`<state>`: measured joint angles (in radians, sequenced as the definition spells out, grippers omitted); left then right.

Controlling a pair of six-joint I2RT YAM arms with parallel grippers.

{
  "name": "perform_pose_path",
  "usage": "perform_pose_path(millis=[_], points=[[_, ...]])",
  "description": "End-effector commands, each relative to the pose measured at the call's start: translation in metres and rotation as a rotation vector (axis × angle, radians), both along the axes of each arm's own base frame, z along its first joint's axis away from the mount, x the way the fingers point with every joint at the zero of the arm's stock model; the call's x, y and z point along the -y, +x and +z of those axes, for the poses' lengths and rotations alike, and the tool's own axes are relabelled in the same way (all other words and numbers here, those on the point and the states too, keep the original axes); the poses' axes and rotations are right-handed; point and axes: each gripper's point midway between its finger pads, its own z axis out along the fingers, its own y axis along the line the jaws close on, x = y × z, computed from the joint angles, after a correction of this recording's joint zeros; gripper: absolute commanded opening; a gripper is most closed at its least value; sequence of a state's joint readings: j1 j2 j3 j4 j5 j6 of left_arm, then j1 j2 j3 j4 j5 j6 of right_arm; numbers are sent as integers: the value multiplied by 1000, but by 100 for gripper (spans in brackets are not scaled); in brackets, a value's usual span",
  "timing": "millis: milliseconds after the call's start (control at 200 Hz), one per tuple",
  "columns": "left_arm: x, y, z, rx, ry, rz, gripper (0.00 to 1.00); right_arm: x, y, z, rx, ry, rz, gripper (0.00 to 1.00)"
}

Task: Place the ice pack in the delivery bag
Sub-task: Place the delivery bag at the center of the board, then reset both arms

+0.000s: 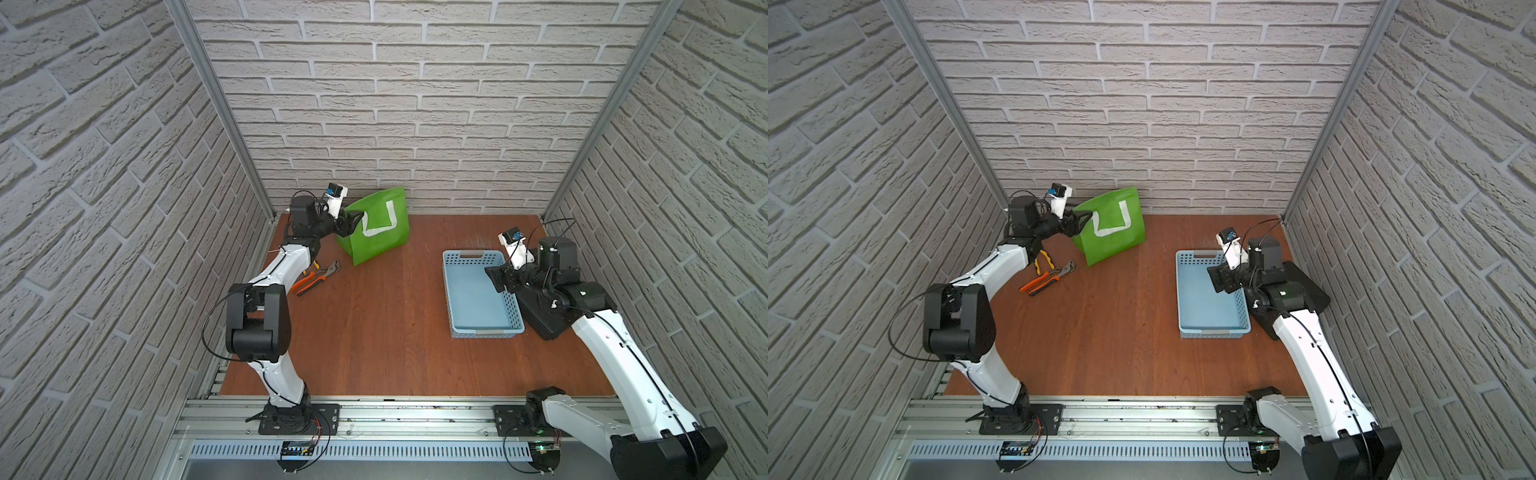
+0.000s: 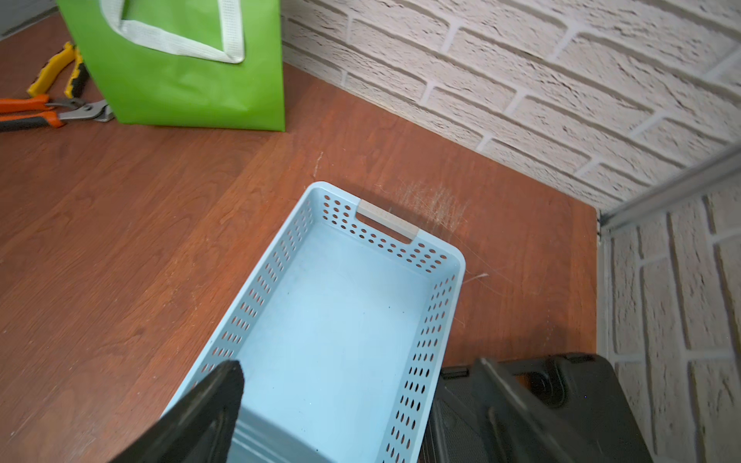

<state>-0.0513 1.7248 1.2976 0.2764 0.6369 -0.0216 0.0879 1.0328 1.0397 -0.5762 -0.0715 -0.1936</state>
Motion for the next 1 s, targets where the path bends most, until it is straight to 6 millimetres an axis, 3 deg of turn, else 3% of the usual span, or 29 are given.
perform_pose_path(millis=[0, 185, 470, 570, 750, 995], points=[[-20, -24, 45, 105, -5, 59, 79, 29, 7, 7, 98, 29, -176, 100], [-53, -69, 35, 9, 34, 229, 98, 62, 9, -9, 176, 107, -366, 100], [-98, -138, -28, -168, -16, 521, 98, 95, 22, -80, 200, 226, -561, 100], [-117, -160, -52, -199, 17, 630, 98, 95, 30, -103, 197, 231, -544, 100], [-157, -198, -92, -268, 84, 859, 98, 90, 47, -117, 265, 206, -460, 100], [-175, -224, -106, -249, 64, 970, 98, 77, 62, -128, 316, 223, -352, 100]])
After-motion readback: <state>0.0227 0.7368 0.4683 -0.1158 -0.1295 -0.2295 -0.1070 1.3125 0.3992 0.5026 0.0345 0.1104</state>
